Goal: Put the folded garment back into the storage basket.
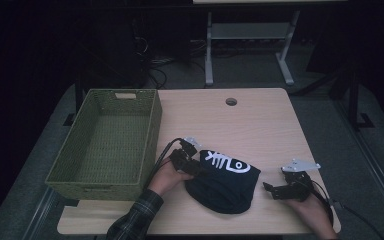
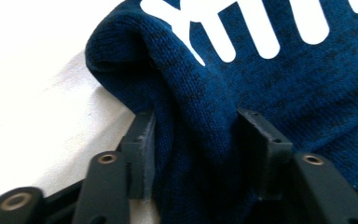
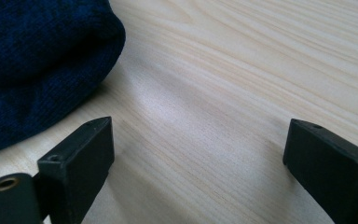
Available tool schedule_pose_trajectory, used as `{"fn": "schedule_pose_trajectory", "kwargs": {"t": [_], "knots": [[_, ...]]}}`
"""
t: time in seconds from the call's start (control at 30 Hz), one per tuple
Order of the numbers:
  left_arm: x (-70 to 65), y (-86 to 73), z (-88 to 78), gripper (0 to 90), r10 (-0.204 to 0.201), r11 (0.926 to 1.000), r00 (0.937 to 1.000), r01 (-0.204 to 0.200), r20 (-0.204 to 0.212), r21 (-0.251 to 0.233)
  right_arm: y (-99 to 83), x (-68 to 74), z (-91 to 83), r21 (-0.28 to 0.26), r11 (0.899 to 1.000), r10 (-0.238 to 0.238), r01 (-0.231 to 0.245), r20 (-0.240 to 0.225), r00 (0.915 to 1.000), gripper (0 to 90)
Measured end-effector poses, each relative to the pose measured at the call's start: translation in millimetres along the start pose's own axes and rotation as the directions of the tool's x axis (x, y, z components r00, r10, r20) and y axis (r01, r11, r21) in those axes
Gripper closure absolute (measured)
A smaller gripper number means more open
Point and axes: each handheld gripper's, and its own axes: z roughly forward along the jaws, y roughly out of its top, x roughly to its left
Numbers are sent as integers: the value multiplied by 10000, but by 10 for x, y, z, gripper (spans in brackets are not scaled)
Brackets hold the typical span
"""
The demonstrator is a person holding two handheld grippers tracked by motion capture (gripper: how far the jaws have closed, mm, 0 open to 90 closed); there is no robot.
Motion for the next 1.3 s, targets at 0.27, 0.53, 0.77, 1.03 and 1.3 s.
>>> {"fn": "schedule_pose_trajectory", "kwargs": {"t": [0.27, 0.53, 0.77, 1.03, 1.3], "knots": [[13, 34, 26, 653, -55, 9997, 9986, 43, 531, 233, 4, 2, 7, -27, 10000, 37, -37, 53, 10000, 83], [28, 85, 10, 717, -223, 9987, 9969, 187, 753, 474, 5, 3, 7, -19, 10000, 51, -51, 68, 10000, 82], [1, 112, -35, 718, -513, 9980, 9963, 485, 683, 416, 6, 4, 7, -20, 10000, 57, -57, 73, 10000, 82], [-73, 195, -174, 718, -433, 9985, 9973, 413, 588, 357, 6, 6, 6, -5, 10000, 93, -93, 58, 9999, 82], [-146, 313, -306, 718, -330, 9981, 9970, 292, 696, 550, 4, 7, 9, -33, 9999, 112, -112, 60, 9999, 82]]}}
